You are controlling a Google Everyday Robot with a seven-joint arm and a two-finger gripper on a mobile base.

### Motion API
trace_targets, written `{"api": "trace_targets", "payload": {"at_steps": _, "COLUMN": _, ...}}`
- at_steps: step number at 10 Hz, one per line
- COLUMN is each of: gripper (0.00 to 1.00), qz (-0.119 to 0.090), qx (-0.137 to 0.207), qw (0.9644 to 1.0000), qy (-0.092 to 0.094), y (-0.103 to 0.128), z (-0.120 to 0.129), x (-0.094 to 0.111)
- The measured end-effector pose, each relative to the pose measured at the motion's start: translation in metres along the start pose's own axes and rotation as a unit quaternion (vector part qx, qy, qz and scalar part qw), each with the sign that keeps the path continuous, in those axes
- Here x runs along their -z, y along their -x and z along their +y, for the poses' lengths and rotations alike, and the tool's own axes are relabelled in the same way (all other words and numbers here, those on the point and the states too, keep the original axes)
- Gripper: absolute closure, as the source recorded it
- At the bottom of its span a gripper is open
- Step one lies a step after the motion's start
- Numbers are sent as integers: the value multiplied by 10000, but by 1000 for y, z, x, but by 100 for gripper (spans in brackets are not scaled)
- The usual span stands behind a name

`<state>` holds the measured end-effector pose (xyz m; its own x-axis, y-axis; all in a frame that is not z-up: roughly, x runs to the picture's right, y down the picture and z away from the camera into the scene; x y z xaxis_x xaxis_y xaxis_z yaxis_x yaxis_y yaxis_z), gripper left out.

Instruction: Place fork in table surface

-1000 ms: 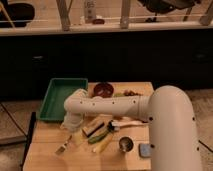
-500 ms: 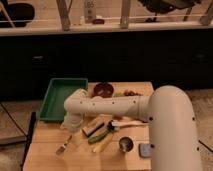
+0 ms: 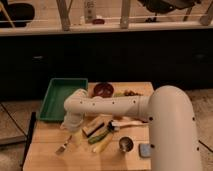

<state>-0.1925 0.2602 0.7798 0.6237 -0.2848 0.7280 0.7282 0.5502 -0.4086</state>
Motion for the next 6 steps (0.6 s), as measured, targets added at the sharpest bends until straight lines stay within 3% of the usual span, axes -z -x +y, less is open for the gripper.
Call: {"api": "trace_targets", "payload": {"at_steps": 6, "gripper": 20, "qz": 0, "qx": 0, "qw": 10000, "qy": 0, "y": 0, "z": 0, "x": 0}}
